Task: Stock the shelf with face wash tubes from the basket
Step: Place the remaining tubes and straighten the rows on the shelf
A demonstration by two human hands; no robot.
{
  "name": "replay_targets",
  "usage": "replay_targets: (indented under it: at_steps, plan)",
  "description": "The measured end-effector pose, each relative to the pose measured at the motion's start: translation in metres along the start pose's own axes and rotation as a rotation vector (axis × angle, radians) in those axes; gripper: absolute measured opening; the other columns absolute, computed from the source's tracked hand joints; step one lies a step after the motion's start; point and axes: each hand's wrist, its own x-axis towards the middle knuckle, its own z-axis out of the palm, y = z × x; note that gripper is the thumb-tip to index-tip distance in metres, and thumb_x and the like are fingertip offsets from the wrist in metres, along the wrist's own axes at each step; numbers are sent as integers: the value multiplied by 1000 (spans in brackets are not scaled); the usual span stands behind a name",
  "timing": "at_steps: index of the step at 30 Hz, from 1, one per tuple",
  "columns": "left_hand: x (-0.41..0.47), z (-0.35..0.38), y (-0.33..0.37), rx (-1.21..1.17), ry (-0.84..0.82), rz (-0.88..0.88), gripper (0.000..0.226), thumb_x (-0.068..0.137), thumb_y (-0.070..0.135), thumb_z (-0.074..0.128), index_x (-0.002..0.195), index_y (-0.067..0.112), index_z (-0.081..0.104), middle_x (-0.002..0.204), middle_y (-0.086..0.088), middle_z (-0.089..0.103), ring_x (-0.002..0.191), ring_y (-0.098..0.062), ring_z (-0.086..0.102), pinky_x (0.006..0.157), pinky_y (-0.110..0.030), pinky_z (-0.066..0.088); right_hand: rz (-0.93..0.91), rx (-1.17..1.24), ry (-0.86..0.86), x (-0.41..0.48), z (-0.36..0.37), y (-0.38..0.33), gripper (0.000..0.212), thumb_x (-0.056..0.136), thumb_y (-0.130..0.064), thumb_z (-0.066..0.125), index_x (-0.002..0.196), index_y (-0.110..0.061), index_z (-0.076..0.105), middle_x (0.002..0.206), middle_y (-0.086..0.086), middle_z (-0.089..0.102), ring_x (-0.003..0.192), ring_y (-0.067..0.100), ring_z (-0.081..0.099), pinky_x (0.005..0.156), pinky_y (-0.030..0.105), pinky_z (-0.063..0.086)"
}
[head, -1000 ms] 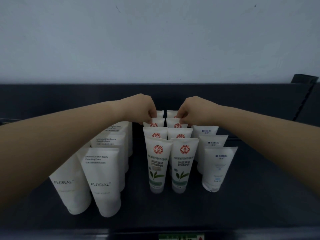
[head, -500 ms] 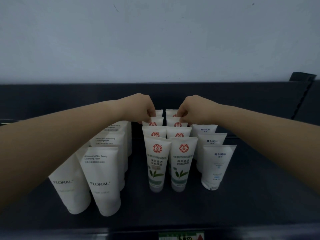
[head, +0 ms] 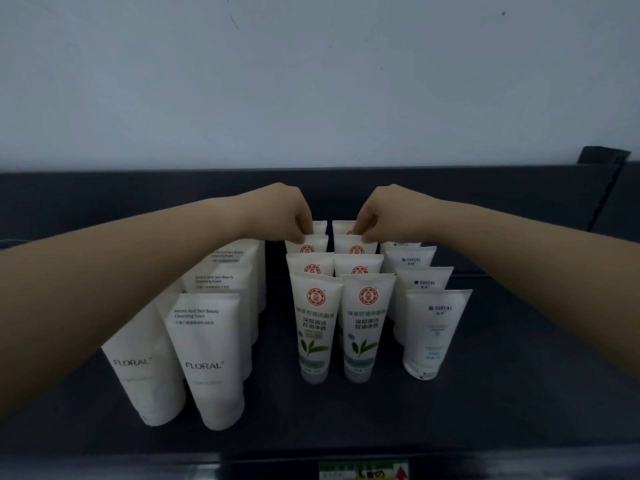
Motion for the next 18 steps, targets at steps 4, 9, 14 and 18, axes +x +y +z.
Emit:
replay_targets:
  at_steps: [4, 9, 14, 18]
  plan:
    - [-7, -13, 1, -43, 106, 11, 19, 86, 21, 65, 104, 23, 72, 96, 11, 71, 88, -4, 62, 89, -23, 49, -23, 27, 122, -9, -16, 0, 23, 89, -16, 63, 110, -16, 71, 109, -5, 70, 96, 8, 62, 86, 19, 46]
    - [-22, -21, 10, -172, 152, 37, 12, 85, 29, 66, 90, 25, 75, 77, 13, 71, 69, 1, 64, 76, -20, 53, -36, 118, 119, -20, -23, -9, 14, 87, -17, 64, 96, -14, 74, 84, -1, 74, 71, 7, 68, 65, 14, 52]
    - [-28, -9, 16, -124, -76, 37, 20, 80, 42, 70, 94, 29, 75, 89, 11, 74, 83, -6, 69, 86, -28, 55, -62, 97, -26, -25, -13, -20, 17, 86, -29, 67, 97, -20, 75, 88, -6, 73, 80, 8, 69, 77, 23, 56]
    - [-28, 1, 15, -117, -141, 22, 21, 82, 34, 71, 100, 24, 74, 89, 10, 73, 80, -9, 69, 83, -28, 56, -69, 45, -88, -25, -2, -21, 19, 85, -29, 68, 102, -21, 73, 94, -12, 70, 91, 8, 66, 86, 26, 53]
